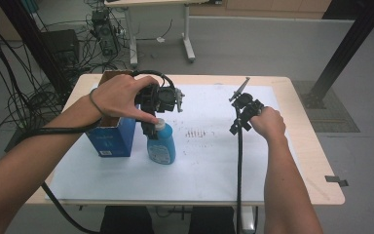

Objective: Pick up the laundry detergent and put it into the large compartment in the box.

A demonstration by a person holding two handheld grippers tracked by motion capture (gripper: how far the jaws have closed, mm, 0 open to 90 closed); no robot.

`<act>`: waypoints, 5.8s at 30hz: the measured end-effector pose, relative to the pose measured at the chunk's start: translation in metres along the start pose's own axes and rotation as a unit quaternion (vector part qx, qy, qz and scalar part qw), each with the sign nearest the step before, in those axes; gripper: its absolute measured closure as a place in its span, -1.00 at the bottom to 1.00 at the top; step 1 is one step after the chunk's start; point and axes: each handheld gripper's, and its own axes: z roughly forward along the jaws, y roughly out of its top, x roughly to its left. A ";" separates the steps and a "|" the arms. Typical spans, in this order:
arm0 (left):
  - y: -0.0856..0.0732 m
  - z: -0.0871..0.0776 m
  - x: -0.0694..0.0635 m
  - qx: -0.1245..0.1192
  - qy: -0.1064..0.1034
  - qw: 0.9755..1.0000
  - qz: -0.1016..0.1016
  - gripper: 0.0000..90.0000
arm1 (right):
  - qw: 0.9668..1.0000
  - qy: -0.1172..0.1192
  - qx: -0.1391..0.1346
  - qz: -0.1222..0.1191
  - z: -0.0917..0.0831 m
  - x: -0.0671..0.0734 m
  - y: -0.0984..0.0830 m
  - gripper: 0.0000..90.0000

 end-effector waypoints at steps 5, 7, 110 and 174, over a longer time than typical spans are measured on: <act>0.004 0.017 0.002 0.010 -0.003 1.000 0.004 -0.88 | 1.000 0.001 -0.001 0.003 0.000 -0.001 -0.002 -0.91; 0.003 0.022 0.003 0.008 -0.005 1.000 0.007 -0.88 | 1.000 0.002 0.000 0.003 0.001 -0.002 -0.002 -0.91; 0.006 0.043 0.007 0.000 -0.020 1.000 0.011 -0.88 | 1.000 -0.001 0.006 0.001 0.002 -0.002 0.000 -0.91; 0.015 0.049 0.007 0.022 -0.010 1.000 0.002 -0.22 | 1.000 -0.007 0.006 0.004 0.000 0.000 -0.003 -0.91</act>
